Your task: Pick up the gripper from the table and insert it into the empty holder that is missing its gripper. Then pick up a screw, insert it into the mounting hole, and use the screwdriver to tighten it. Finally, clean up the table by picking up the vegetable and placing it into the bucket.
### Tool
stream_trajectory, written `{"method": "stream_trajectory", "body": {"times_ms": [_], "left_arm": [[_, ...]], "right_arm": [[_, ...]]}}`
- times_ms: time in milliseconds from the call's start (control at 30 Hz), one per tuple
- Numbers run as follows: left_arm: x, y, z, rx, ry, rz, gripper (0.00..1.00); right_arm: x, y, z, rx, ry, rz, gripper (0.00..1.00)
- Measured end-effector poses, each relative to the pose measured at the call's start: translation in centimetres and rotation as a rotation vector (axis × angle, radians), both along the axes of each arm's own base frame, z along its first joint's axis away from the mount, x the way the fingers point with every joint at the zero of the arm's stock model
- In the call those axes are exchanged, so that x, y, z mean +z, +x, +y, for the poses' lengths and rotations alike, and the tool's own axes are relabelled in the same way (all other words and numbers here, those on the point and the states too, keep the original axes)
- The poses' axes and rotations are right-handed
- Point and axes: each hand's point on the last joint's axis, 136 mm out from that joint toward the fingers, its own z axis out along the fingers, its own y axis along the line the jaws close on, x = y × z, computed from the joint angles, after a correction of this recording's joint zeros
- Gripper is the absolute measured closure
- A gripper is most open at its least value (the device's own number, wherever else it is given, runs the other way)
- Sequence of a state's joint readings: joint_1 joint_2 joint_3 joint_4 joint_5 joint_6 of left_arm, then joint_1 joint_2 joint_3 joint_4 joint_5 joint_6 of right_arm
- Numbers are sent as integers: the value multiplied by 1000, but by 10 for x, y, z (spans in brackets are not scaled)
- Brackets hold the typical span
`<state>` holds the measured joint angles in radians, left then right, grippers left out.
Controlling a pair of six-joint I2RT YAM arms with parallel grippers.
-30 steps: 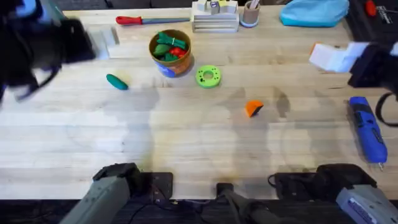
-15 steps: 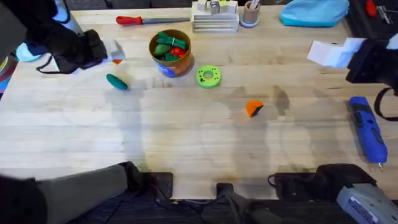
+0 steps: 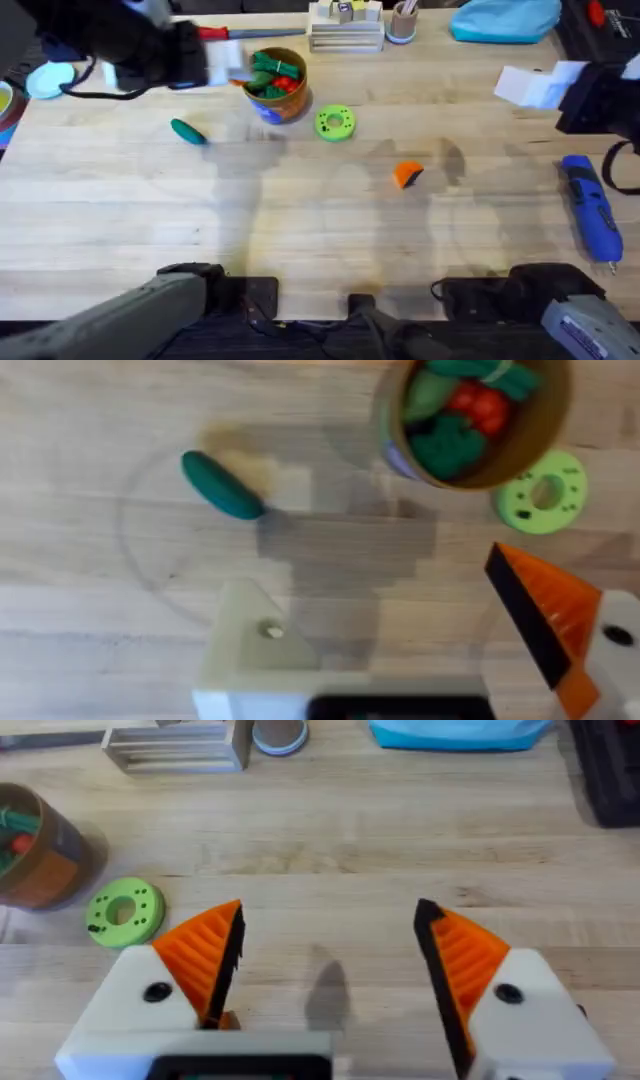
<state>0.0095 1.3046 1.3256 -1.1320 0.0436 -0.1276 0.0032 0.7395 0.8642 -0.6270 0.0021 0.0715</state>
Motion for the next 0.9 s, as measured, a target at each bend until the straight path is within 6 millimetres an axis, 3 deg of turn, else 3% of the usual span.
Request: {"method": "stream_trajectory", "body": {"times_ms": [200, 433, 600, 900], "left_arm": [[35, -16, -82, -284, -23, -145, 6], [57, -23, -148, -494, -66, -269, 8], [60, -29, -166, -550, -88, -282, 8], [51, -25, -169, -546, -80, -258, 8]], "right_arm": [[-5, -3, 0, 0, 0, 23, 10], [-22, -16, 0, 0, 0, 111, 9], [-41, -34, 0, 0, 0, 218, 10], [-82, -92, 0, 0, -1, 507, 11]]}}
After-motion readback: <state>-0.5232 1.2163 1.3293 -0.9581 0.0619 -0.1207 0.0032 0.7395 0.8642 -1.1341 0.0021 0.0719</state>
